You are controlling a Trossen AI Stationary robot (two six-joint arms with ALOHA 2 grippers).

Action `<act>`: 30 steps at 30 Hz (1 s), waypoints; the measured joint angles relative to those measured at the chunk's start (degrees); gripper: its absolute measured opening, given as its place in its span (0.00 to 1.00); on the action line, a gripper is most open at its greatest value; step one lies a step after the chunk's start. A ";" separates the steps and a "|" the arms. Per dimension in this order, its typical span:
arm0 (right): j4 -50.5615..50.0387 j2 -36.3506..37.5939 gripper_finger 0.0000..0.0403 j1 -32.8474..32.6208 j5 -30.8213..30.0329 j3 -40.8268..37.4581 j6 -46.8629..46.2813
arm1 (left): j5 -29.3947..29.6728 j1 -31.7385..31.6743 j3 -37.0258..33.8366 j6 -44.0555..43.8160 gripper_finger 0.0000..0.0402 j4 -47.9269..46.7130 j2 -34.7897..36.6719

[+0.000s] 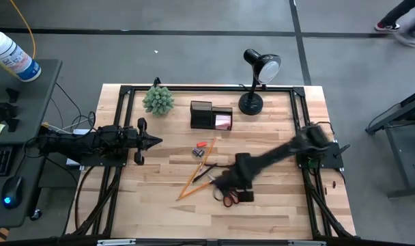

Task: Pick and place office supplies into organizer
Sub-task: Put the bottom black pen into the desk organizer

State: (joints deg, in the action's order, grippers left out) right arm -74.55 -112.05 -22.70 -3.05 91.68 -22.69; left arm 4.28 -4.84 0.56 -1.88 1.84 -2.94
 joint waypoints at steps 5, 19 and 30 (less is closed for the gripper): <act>12.25 14.80 0.19 -7.68 -20.48 -10.13 -16.11 | -5.55 -0.01 0.00 -6.09 0.00 -1.06 0.02; 51.96 20.72 0.25 -7.22 -20.97 -27.07 4.65 | -11.50 0.00 0.00 -19.42 0.00 0.03 0.02; 35.42 8.79 0.41 0.57 -11.79 -11.21 23.22 | -15.22 0.00 0.00 -20.43 0.00 0.67 0.02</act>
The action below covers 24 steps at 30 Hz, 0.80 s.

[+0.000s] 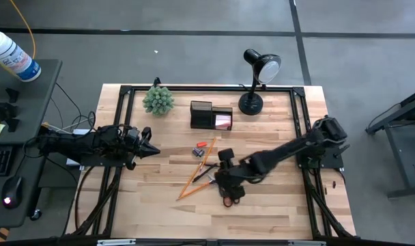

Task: Pick and place office supplies into organizer
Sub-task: Put the bottom black pen into the desk organizer

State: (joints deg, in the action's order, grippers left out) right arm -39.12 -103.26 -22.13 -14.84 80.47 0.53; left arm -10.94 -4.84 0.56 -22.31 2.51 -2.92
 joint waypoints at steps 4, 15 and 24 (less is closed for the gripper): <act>-5.15 -4.83 0.42 2.44 5.87 6.16 2.90 | 0.03 0.00 0.00 1.02 0.00 -0.01 0.00; -10.81 -10.64 0.35 5.77 12.71 10.46 4.68 | 0.05 0.00 0.00 4.70 0.00 -0.03 0.00; -11.40 -13.30 0.37 5.70 15.13 10.42 7.17 | 0.09 0.00 0.00 10.31 0.00 -0.03 0.00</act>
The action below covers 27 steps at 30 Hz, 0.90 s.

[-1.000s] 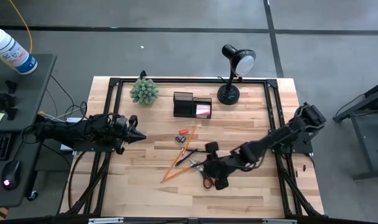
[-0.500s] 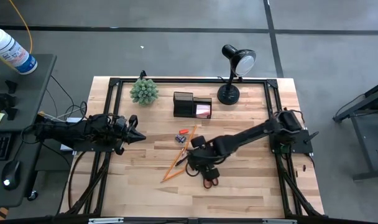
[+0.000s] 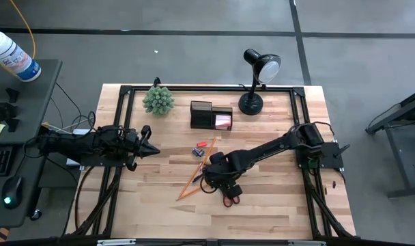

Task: Pick and place office supplies into organizer
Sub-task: Put the bottom black pen into the desk organizer

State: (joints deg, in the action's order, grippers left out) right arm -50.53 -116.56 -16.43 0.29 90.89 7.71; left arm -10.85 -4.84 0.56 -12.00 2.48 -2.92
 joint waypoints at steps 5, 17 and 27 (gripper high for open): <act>-0.26 -1.57 0.36 0.68 -0.36 0.00 0.15 | 1.73 0.00 0.00 0.21 0.00 -0.02 0.00; -0.52 -3.56 0.35 0.83 1.54 0.00 -0.04 | 2.94 0.00 0.00 0.21 0.00 -0.11 0.00; -0.20 -4.61 0.34 1.55 1.56 0.00 -1.72 | 2.94 0.00 0.00 0.21 0.00 -0.51 0.00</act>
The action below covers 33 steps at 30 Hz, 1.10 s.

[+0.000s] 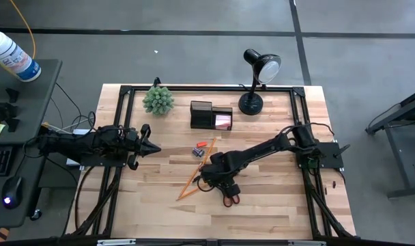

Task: Pick and place office supplies into organizer
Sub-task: Put the bottom black pen into the desk organizer

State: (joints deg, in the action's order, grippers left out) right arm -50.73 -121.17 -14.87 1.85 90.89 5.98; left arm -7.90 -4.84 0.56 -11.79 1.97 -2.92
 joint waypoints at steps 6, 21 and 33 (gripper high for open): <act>0.25 -0.06 0.34 0.00 -0.02 -0.02 -0.50 | 0.00 0.00 0.00 0.00 0.00 0.01 0.00; 0.53 -0.06 0.34 0.02 0.30 -1.58 -1.02 | 0.00 0.00 0.00 0.00 0.00 0.03 0.00; 2.60 -0.06 0.34 0.02 0.30 -1.81 -1.03 | 0.00 0.00 0.00 1.20 0.00 0.05 0.00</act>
State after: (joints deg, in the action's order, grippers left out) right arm -48.13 -121.23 -14.85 2.15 89.08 4.95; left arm -7.90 -4.84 0.56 -10.59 2.02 -2.92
